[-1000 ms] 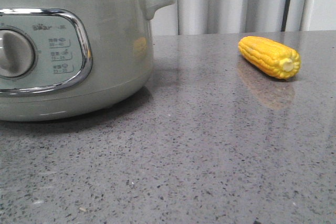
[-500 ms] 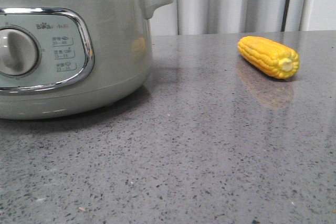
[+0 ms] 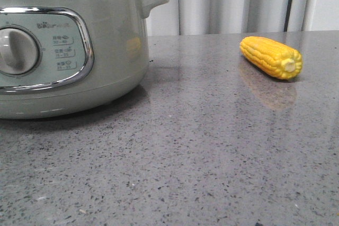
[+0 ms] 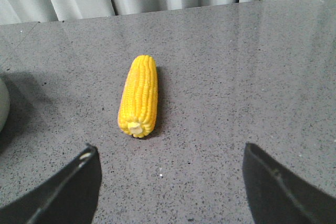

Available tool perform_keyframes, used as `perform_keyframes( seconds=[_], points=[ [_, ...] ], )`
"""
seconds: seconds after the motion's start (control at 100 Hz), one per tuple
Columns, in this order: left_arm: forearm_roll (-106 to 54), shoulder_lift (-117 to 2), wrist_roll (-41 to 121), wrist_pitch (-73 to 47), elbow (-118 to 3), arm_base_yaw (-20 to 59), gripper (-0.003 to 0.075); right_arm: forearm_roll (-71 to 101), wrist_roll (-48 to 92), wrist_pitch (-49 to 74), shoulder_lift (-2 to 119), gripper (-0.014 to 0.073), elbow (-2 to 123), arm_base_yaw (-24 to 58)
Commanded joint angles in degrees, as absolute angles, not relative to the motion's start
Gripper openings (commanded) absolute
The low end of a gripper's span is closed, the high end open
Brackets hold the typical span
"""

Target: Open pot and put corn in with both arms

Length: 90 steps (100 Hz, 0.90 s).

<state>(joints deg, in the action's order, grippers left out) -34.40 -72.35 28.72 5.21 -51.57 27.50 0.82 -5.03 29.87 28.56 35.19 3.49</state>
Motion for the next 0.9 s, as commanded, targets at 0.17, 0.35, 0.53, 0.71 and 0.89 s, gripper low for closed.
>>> perform_keyframes(
  seconds=[0.17,0.35,0.53,0.71,0.89],
  points=[
    [-34.84,-64.54,28.40,6.66,-60.92,25.08,0.0150,0.38,-4.29,25.96,29.28,0.0491,37.31,3.42],
    [-34.84,-59.05,28.40,4.61,-60.91,14.80,0.0150,0.80,-4.29,25.96,29.28,0.0491,37.31,3.42],
    [-34.94,-55.58,28.40,2.24,-60.91,-1.64,0.0150,0.80,-4.29,25.96,29.28,0.0491,37.31,3.42],
    [-35.02,-54.75,28.40,-1.75,-60.44,-16.55,0.0150,0.80,-4.29,25.96,29.28,0.0491,37.31,3.42],
    [-35.02,-55.62,28.40,-2.75,-57.33,-23.07,0.0150,0.90,-4.29,26.40,29.28,0.0491,37.31,3.42]
  ],
)
